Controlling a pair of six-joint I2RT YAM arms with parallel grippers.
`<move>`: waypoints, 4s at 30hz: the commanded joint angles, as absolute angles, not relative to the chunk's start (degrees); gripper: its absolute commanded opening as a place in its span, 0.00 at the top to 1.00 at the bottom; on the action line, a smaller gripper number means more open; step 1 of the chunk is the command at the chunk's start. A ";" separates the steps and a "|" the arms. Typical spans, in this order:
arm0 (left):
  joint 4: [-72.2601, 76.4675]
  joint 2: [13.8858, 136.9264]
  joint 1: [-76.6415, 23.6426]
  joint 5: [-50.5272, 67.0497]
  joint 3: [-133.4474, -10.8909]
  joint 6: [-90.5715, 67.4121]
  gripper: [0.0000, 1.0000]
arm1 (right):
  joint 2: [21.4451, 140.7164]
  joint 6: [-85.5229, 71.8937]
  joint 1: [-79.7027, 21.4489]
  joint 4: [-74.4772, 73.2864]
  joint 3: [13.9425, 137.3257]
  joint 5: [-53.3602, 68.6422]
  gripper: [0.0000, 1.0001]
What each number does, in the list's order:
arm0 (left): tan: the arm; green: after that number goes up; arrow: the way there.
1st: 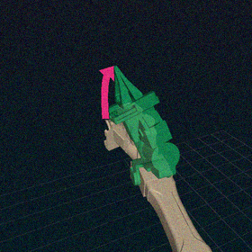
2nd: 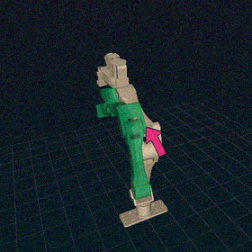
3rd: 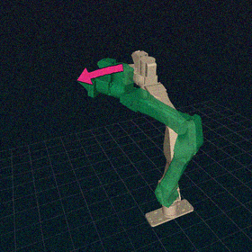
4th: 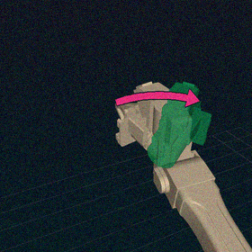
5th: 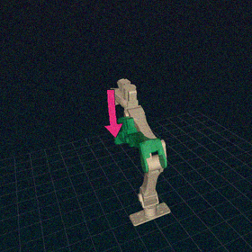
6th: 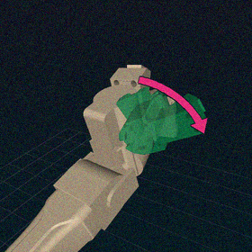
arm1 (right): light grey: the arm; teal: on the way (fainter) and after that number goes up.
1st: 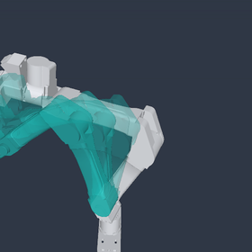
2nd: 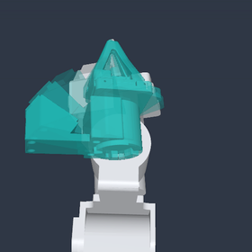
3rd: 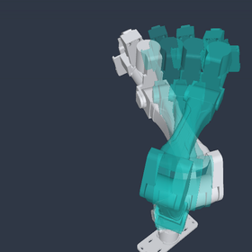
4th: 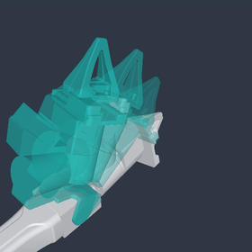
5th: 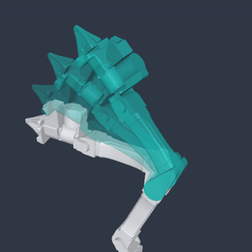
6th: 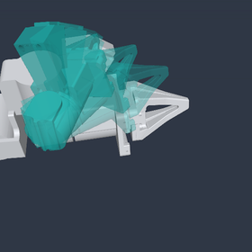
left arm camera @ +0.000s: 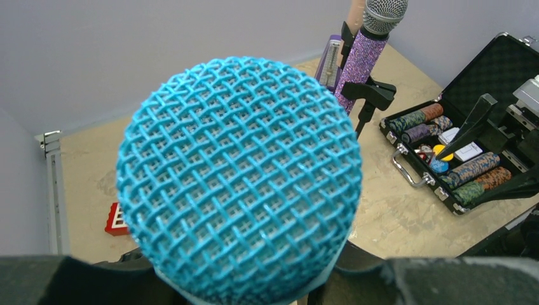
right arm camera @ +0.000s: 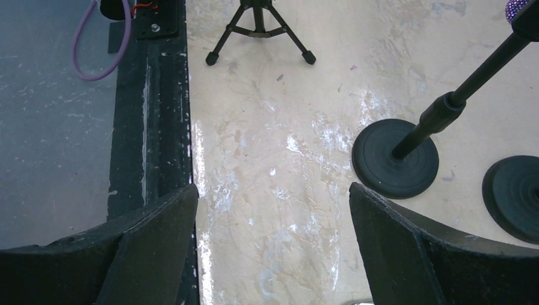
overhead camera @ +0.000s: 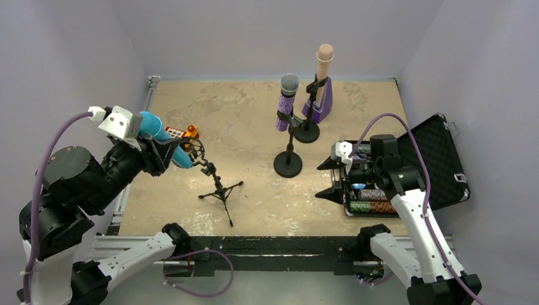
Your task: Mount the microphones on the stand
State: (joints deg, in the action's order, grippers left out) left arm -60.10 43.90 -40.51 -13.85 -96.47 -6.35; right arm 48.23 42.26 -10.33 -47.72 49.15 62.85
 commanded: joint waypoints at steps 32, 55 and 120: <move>-48.34 46.87 -38.56 -24.30 -91.56 -2.38 1.00 | 47.51 44.16 -8.26 -47.01 48.43 66.33 0.09; -46.60 42.09 -32.94 -19.44 -74.23 -7.28 1.00 | 48.20 44.91 -7.81 -47.90 48.43 67.06 0.09; -57.37 14.20 -32.43 2.91 -75.32 -21.53 0.01 | 38.81 3.69 -4.99 -37.70 71.17 14.71 0.01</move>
